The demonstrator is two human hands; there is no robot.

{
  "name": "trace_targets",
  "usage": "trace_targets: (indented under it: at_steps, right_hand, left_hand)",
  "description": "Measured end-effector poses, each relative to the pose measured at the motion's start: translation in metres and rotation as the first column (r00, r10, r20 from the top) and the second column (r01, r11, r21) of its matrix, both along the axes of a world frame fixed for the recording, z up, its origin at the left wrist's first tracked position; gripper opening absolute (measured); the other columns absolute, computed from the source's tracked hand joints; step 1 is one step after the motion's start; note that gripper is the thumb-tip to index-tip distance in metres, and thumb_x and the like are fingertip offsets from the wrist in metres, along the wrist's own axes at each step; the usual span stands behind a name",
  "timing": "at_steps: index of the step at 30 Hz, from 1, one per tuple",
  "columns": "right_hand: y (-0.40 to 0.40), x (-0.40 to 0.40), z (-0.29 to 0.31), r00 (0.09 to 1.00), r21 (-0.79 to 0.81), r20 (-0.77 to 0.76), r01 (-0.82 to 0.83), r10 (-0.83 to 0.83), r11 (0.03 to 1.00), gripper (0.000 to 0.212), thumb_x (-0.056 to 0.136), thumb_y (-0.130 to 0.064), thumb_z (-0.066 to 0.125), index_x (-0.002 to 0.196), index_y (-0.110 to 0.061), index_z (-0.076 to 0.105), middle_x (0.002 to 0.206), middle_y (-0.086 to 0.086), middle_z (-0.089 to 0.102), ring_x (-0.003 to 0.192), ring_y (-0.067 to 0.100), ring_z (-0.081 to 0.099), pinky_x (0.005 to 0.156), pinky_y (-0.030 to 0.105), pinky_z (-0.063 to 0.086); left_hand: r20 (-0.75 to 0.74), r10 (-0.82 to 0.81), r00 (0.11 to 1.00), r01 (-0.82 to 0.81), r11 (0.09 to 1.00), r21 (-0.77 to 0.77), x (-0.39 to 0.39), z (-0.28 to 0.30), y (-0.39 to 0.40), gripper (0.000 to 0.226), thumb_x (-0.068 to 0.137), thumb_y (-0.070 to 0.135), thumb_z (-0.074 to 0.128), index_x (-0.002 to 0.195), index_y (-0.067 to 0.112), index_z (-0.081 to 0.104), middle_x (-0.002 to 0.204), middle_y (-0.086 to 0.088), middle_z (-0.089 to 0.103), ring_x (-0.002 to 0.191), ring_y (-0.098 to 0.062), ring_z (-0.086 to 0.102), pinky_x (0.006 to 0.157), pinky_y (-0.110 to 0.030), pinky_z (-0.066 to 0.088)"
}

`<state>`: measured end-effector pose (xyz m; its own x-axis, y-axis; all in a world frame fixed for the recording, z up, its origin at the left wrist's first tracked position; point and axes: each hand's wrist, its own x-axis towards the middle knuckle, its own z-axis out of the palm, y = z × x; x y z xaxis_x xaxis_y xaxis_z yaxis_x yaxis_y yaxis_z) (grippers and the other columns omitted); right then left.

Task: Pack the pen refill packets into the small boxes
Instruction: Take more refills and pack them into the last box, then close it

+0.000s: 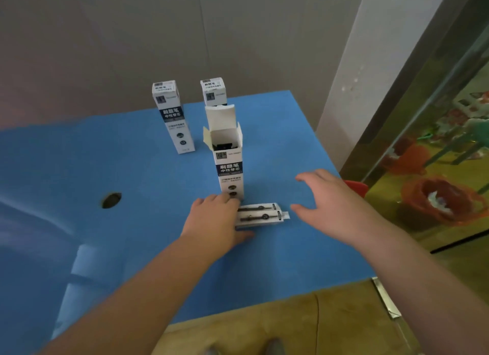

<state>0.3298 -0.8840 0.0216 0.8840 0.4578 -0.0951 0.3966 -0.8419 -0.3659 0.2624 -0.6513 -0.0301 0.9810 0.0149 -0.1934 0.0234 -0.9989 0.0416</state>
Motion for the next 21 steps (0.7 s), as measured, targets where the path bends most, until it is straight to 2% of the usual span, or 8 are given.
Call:
trace_targets:
  at_steps: [4,10,13,16,18,21]
  right_hand:
    - [0.010,0.005,-0.002,0.998,0.020,0.018,-0.067,0.066,0.998,0.060,0.091,-0.046,0.064,0.144,-0.026,0.044,0.139,-0.005,0.047,0.134,0.017,0.042,0.108,0.036,0.040]
    - [0.022,0.002,-0.012,0.988,0.009,0.018,-0.150,0.150,0.989,0.058,0.092,-0.047,0.063,0.142,-0.027,0.045,0.136,-0.006,0.047,0.132,0.018,0.040,0.105,0.037,0.042]
    - [0.029,-0.003,-0.015,0.980,-0.002,0.031,-0.198,0.198,0.980,0.057,0.092,-0.046,0.063,0.142,-0.026,0.046,0.134,-0.005,0.048,0.131,0.018,0.041,0.106,0.035,0.042]
    - [0.037,-0.007,-0.016,0.969,-0.033,0.044,-0.244,0.245,0.969,0.057,0.091,-0.047,0.063,0.141,-0.025,0.047,0.131,-0.005,0.049,0.128,0.018,0.042,0.105,0.034,0.042]
    - [0.044,-0.008,-0.018,0.961,-0.063,0.053,-0.267,0.271,0.962,0.053,0.091,-0.048,0.062,0.138,-0.024,0.051,0.128,-0.004,0.051,0.126,0.020,0.044,0.103,0.035,0.044]
    - [0.057,-0.009,-0.020,0.948,-0.103,0.073,-0.302,0.310,0.948,0.047,0.092,-0.044,0.062,0.132,-0.021,0.054,0.123,-0.002,0.053,0.121,0.021,0.047,0.099,0.037,0.047]
  left_hand:
    - [0.090,0.092,0.992,-0.089,0.996,-0.030,-0.012,-0.001,0.009,0.071,0.078,0.083,0.052,0.127,0.032,0.055,0.125,0.010,0.056,0.120,-0.019,0.051,0.102,-0.036,0.036]
    - [0.186,0.315,0.931,-0.284,0.942,-0.177,-0.025,0.010,0.021,0.080,0.075,0.083,0.054,0.133,0.028,0.055,0.131,0.009,0.056,0.128,-0.017,0.048,0.110,-0.037,0.034]
    - [0.220,0.497,0.840,-0.367,0.817,-0.445,-0.023,0.024,0.023,0.086,0.073,0.073,0.069,0.138,0.021,0.049,0.136,0.008,0.052,0.133,-0.015,0.043,0.111,-0.033,0.035]
    - [0.171,0.576,0.799,-0.301,0.629,-0.717,-0.007,0.039,0.021,0.100,0.071,0.058,0.082,0.151,0.023,0.032,0.142,0.013,0.045,0.136,-0.008,0.040,0.111,-0.031,0.037]
    - [0.138,0.558,0.819,-0.231,0.540,-0.809,0.007,0.047,0.020,0.112,0.071,0.050,0.086,0.157,0.027,0.019,0.148,0.014,0.042,0.139,-0.006,0.038,0.116,-0.035,0.036]
    - [0.138,0.520,0.843,-0.179,0.513,-0.840,0.022,0.054,0.022,0.116,0.071,0.044,0.089,0.158,0.032,0.013,0.147,0.015,0.043,0.139,-0.003,0.038,0.117,-0.035,0.033]
